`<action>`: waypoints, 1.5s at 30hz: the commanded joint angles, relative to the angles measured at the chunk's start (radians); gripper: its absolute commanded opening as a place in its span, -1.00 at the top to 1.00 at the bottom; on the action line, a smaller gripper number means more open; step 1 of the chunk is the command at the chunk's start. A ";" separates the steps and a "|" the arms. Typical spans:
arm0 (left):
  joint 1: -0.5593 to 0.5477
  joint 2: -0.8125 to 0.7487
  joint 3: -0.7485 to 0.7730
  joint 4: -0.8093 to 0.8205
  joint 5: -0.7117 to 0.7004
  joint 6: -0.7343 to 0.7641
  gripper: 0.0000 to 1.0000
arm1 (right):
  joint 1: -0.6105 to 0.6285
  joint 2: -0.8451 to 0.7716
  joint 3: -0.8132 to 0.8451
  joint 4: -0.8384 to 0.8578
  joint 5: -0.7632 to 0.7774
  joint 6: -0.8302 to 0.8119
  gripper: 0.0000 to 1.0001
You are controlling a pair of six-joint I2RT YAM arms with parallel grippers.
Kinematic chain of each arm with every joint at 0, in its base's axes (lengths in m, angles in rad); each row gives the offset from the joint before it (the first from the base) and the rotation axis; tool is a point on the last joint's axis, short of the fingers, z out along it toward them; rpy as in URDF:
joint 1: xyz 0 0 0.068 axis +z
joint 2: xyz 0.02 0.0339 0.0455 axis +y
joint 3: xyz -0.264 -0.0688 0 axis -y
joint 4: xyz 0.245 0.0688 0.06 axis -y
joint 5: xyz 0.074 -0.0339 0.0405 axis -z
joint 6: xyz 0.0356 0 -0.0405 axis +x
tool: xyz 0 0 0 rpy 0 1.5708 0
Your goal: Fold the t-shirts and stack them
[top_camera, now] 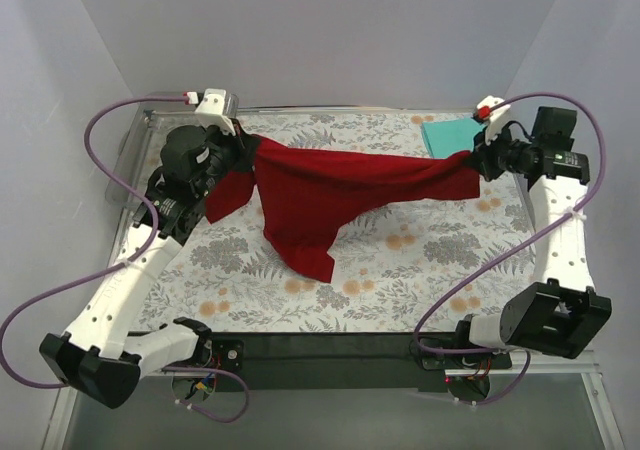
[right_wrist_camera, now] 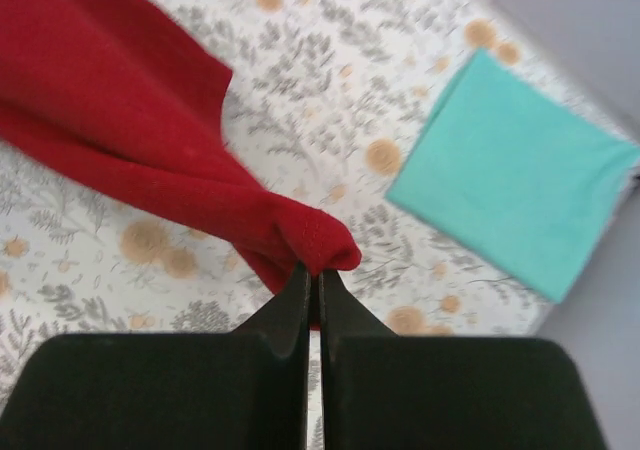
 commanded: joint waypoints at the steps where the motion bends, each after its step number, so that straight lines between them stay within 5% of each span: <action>1: 0.005 -0.070 0.057 -0.004 -0.153 0.063 1.00 | -0.069 -0.039 0.144 -0.008 -0.056 0.026 0.97; 6: 0.005 -0.109 0.092 0.011 -0.121 0.083 1.00 | -0.114 -0.074 0.206 -0.011 -0.176 0.043 0.97; 12: 0.005 -0.163 0.028 0.083 0.014 0.077 1.00 | -0.114 -0.207 0.035 -0.014 -0.397 -0.083 0.97; 22: 0.005 0.007 -0.168 0.098 0.371 -0.084 1.00 | -0.112 -0.295 -0.430 -0.080 -0.094 -0.394 0.97; 30: -0.099 0.179 -0.380 0.117 0.655 -0.222 1.00 | -0.112 -0.342 -0.576 -0.255 -0.034 -0.672 0.97; 32: -0.133 0.198 -0.412 0.125 0.669 -0.227 1.00 | -0.112 -0.349 -0.575 -0.255 -0.056 -0.677 0.87; 36: -0.205 0.235 -0.451 0.145 0.667 -0.251 0.86 | -0.112 -0.315 -0.535 -0.253 -0.104 -0.638 0.28; 38: -0.222 0.242 -0.437 0.145 0.653 -0.247 0.58 | -0.112 -0.286 -0.503 -0.253 -0.130 -0.606 -0.07; 42: -0.254 0.245 -0.377 0.137 0.617 -0.215 0.00 | -0.062 -0.264 -0.463 -0.259 -0.184 -0.572 -0.36; 45: -0.256 0.203 -0.334 0.100 0.543 -0.153 -0.14 | 0.063 -0.255 -0.454 -0.252 -0.218 -0.520 -0.43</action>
